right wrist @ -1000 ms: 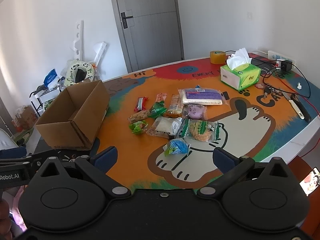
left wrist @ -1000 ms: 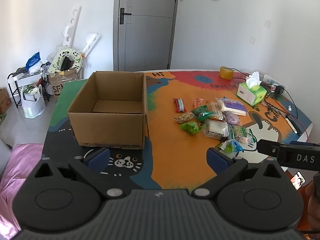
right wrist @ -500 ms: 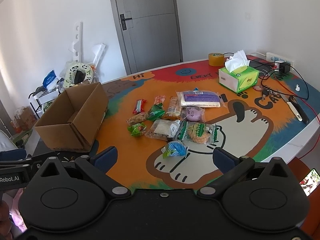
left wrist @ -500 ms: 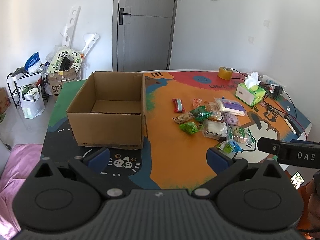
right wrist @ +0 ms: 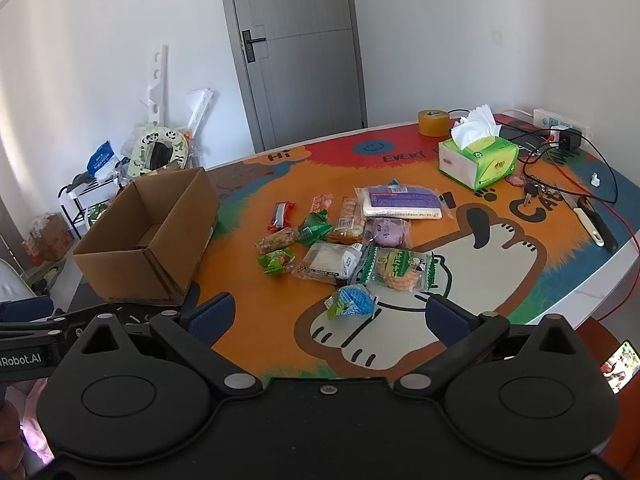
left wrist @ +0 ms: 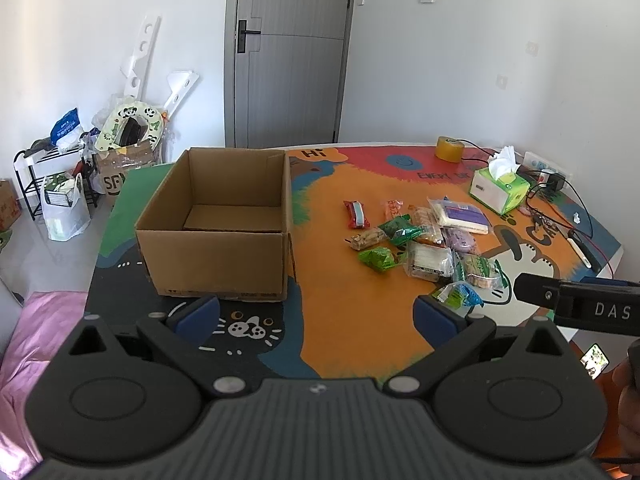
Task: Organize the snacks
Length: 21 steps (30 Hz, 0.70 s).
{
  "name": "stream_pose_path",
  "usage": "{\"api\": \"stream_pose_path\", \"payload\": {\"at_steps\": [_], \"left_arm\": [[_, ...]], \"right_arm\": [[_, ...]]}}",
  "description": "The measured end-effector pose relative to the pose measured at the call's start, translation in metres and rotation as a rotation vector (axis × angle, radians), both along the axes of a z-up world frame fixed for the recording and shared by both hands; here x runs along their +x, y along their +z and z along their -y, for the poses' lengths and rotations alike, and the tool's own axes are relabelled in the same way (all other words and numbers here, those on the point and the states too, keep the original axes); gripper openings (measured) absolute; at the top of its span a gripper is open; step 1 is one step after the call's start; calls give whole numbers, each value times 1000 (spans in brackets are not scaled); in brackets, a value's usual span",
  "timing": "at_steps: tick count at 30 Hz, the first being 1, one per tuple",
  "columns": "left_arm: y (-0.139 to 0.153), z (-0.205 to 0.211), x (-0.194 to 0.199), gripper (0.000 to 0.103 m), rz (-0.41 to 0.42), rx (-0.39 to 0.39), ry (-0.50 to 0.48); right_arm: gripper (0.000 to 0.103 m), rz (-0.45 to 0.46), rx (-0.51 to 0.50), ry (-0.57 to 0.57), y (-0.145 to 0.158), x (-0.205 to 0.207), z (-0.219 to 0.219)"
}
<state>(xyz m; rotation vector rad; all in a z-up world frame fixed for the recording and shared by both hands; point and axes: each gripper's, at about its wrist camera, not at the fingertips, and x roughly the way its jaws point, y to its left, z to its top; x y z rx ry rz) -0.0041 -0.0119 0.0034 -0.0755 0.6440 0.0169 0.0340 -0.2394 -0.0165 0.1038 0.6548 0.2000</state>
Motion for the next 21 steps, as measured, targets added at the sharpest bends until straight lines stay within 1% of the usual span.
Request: {"api": "stream_pose_path", "payload": {"at_steps": [21], "left_arm": [[2,-2,-3,102,11,-1,1]], "right_arm": [[103,9,-5,5,1,0,-1]]}}
